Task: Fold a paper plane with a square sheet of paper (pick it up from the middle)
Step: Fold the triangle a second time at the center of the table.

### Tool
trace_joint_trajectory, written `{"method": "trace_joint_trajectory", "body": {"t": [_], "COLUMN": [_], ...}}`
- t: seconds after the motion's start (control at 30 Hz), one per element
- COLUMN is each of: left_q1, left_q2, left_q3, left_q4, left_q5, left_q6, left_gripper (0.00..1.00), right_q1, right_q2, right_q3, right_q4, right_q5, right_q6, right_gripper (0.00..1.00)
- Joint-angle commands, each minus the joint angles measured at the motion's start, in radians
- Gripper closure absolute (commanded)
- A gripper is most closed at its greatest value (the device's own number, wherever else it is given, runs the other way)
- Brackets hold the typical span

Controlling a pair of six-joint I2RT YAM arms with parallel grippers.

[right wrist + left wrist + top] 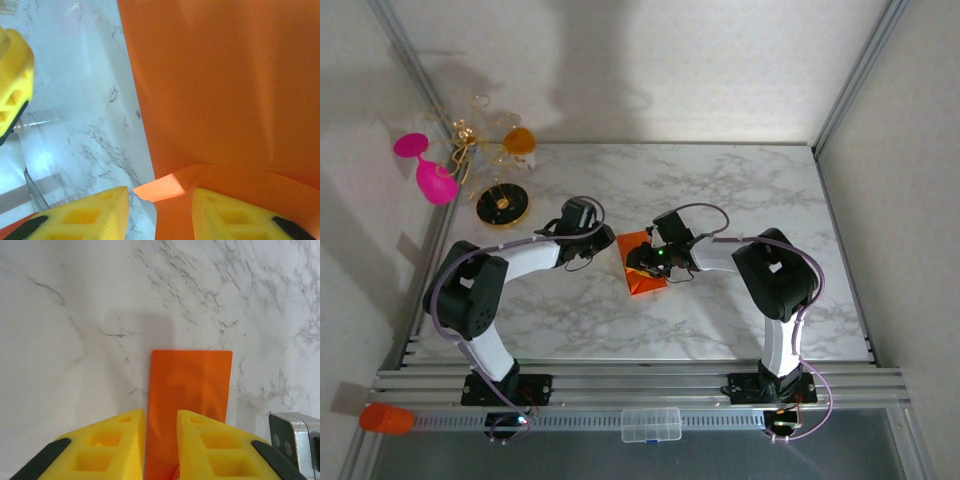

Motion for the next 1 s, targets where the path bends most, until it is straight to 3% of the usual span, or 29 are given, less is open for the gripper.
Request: {"method": "trace_joint_trajectory", "body": {"t": [0.0,0.13,0.3,0.6,0.97], "left_q1": [-0.004,-0.032,-0.084,-0.165,-0.183], "left_q2": [-0.041,-0.062,-0.07,-0.009,0.062], "left_q3": [-0.03,-0.044,-0.052,-0.054,-0.033], "left_q4": [-0.016,-0.008,-0.005,0.034,-0.002], "left_q5": [-0.001,0.021,0.03,0.066,0.036], "left_q6": [-0.016,-0.007,-0.012,-0.037,-0.036], "left_gripper": [0.76,0.76,0.8,0.94,1.0], "right_q1": [0.006,0.006,0.006,0.006,0.006], "right_q2": [0.037,0.038,0.039,0.054,0.056], "right_q3": [-0.013,-0.014,-0.014,-0.008,-0.006], "right_q4": [-0.064,-0.076,-0.107,-0.162,-0.174], "right_q5": [0.055,0.065,0.091,0.125,0.131], "right_q6": [-0.015,-0.024,-0.042,-0.055,-0.055], "right_gripper": [0.59,0.6,0.68,0.94,0.96]}}
